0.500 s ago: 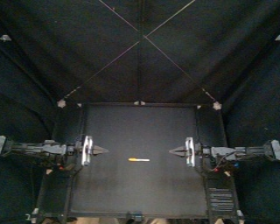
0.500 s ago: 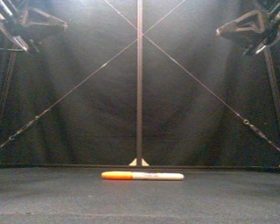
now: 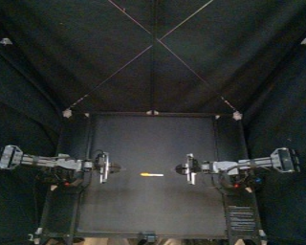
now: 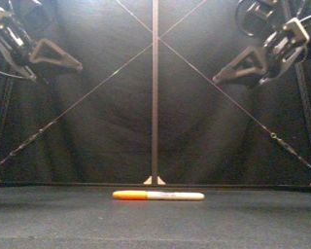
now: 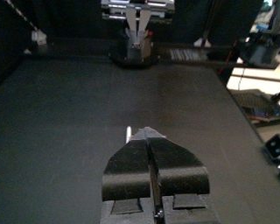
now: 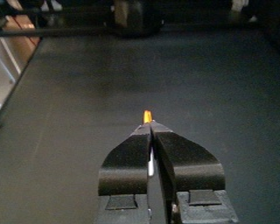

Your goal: Uncap the pen

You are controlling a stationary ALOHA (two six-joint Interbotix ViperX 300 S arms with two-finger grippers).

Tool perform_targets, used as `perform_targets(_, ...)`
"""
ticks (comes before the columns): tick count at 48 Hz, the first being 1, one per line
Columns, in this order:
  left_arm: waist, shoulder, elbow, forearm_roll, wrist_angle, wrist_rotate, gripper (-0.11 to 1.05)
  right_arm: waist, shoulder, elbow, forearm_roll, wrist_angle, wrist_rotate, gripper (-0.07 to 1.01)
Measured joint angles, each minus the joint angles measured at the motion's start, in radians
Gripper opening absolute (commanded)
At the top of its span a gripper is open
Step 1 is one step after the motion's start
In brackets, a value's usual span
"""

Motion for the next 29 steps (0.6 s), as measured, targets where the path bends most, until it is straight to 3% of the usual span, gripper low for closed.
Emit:
perform_targets(6, 0.002, 0.058, -0.006, 0.0, 0.002, 0.0, 0.06, 0.0, 0.15, -0.064, 0.017, 0.018, 0.002, 0.09)
perform_targets(11, 0.002, 0.089, -0.006, 0.0, 0.002, 0.0, 0.12, -0.002, 0.242, -0.104, 0.029, 0.066, 0.003, 0.23)
perform_targets(22, 0.002, 0.103, -0.009, -0.003, 0.0, 0.0, 0.39, -0.006, 0.393, -0.192, 0.034, 0.163, 0.002, 0.65)
perform_targets(29, 0.0, 0.106, -0.009, -0.005, -0.002, 0.0, 0.57, -0.008, 0.465, -0.232, 0.031, 0.172, 0.002, 0.78)
